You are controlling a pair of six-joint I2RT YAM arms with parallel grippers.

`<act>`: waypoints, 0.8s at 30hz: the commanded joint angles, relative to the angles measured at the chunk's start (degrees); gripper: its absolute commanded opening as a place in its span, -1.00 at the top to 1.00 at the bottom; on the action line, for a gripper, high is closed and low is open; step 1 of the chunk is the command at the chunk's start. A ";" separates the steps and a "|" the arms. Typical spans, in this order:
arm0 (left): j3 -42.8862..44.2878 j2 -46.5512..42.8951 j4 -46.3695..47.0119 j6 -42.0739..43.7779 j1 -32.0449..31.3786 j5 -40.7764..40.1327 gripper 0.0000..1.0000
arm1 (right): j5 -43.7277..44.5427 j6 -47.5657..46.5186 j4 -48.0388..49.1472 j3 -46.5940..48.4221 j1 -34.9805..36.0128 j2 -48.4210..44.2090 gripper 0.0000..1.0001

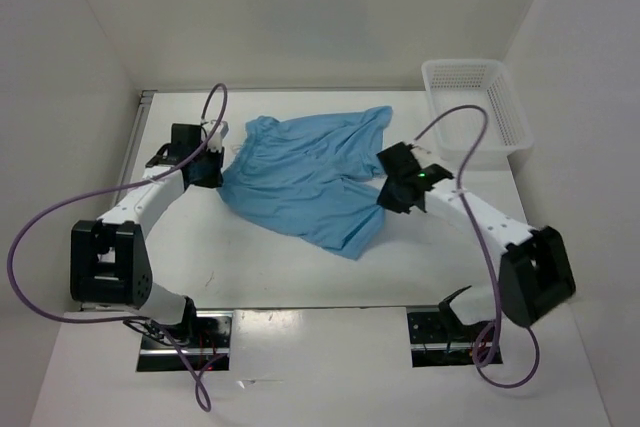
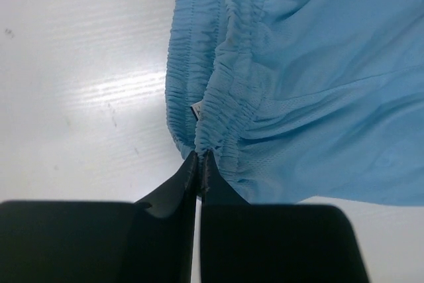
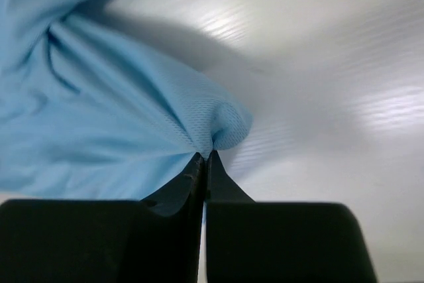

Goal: Fold and stack the shorts
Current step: Flatten the shorts out

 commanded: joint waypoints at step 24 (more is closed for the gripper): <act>6.06 -5.00 -1.02 0.23 0.02 0.35 -1.00 | -6.14 -13.97 5.01 12.78 -14.63 4.67 -0.60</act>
